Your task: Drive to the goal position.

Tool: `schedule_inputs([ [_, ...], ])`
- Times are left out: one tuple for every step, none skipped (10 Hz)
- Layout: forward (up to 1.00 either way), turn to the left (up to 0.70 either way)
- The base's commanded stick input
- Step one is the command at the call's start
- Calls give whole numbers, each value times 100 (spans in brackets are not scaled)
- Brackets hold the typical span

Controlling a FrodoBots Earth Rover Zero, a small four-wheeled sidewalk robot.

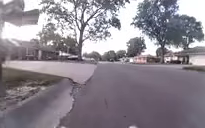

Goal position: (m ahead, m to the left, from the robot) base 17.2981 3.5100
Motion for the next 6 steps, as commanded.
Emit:
schedule_inputs([
  [100, -33],
  [100, -30],
  [100, -13],
  [100, 0],
  [100, 0],
  [100, 0],
])
